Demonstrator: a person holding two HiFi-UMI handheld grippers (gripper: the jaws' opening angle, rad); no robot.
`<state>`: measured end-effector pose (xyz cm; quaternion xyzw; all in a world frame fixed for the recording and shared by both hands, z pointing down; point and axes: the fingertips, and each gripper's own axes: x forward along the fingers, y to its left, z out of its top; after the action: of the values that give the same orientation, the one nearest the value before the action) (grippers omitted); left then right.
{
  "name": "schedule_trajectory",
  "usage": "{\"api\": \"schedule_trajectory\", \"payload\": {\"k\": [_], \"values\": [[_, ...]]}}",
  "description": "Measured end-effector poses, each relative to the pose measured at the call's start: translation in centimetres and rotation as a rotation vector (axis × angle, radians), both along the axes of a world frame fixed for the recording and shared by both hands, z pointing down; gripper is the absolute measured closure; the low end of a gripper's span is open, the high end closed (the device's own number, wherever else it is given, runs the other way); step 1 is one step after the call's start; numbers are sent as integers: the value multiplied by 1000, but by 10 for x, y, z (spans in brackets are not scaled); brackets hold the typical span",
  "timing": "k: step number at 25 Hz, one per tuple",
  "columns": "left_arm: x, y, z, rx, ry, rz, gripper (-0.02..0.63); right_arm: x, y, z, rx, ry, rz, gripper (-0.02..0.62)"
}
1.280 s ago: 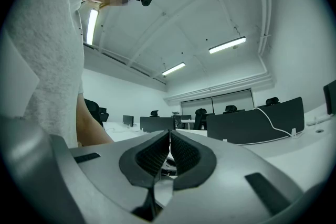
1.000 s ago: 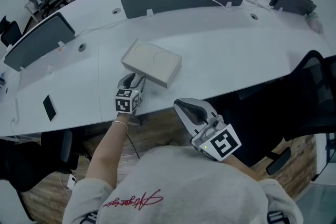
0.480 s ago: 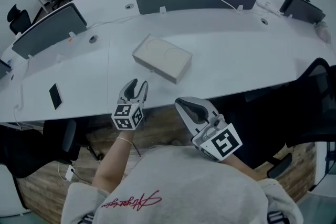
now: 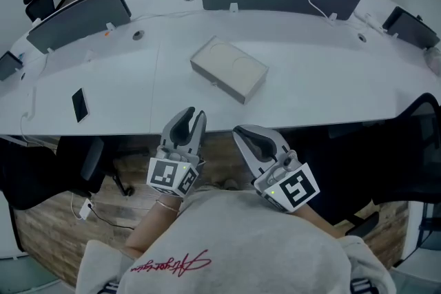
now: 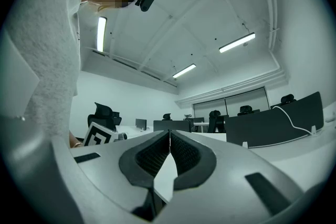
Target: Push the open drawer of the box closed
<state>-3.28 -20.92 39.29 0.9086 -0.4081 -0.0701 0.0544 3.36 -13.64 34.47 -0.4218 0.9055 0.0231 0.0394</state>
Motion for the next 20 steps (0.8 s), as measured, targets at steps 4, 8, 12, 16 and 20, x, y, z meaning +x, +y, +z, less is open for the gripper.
{"api": "schedule_trajectory", "payload": {"k": [4, 8, 12, 16, 20], "values": [[-5, 18, -13, 40, -39, -7, 534, -6, 1, -2, 4, -1, -18, 577], [-5, 31, -22, 86, -62, -3, 561, -12, 0, -4, 9, -2, -36, 577], [-3, 34, -23, 91, -89, -15, 571, -14, 1, -4, 10, -1, -50, 577], [0, 38, -23, 103, -99, -3, 586, -13, 1, -2, 3, -3, -56, 577], [8, 43, -16, 95, -108, 6, 588, -10, 0, 0, 2, 0, -63, 577]]}}
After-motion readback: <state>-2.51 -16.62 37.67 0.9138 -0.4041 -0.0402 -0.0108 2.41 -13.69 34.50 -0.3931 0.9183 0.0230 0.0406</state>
